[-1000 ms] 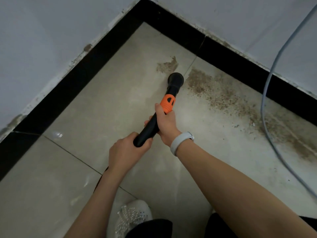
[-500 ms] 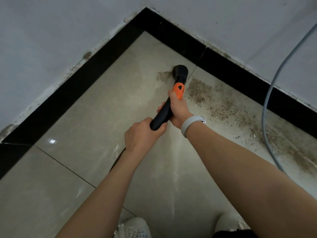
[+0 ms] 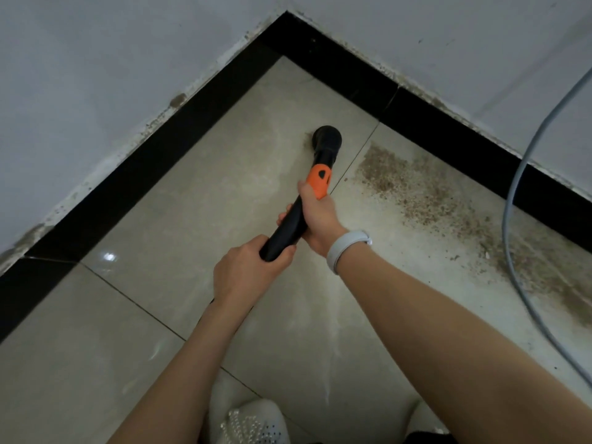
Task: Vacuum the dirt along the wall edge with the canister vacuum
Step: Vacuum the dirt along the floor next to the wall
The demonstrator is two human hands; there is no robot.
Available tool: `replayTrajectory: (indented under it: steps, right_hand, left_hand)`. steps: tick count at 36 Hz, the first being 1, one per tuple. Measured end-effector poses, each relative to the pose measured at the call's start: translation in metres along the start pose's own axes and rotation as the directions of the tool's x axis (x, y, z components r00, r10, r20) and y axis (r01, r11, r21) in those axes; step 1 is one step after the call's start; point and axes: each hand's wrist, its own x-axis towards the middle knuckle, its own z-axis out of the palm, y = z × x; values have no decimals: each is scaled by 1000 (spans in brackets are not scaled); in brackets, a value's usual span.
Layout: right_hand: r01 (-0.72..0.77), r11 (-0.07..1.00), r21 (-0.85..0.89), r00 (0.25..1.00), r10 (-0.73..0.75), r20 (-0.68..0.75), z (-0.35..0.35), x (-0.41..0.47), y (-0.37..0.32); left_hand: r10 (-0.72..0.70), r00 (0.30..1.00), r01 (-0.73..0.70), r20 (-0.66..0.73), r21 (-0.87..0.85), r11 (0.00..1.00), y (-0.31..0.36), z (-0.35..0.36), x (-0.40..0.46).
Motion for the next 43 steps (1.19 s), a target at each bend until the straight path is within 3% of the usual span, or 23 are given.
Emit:
replayTrajectory:
  steps: [9,15,19,27,33,37,43]
  right_hand:
    - [49,998,-47,998,-47,47,16,-19,43]
    - [69,986,-149,996,-60,64,36,-5,21]
    - [81,979,-186,997,-80,13,37,8,-5]
    - [52,995,-85,998,-55,-35,9,-1,0]
    - [37,998,-40,999,-38,-5,15,-27,45]
    - [41,999,-29,998,-42,-38,16,-36,56]
    - [64,998,-15,989,-66,-133,-3,-48,56]
  left_hand:
    - [-96,994,92,-51,-83,992,-35,-2,-38]
    - [-115,986,94,-122,-169,981,-28,-3,-19]
    - [-78,993,63,-89,-168,984,-11,-5,11]
    - [-51,999,52,17,-105,993,-2,3,-2]
    - [-97,995,96,-19,-17,995,-32,2,-44]
    - [-52,997,55,-65,47,997,-31,-2,-52]
    - [9,1000,-9,10,55,998,-23,5,-57]
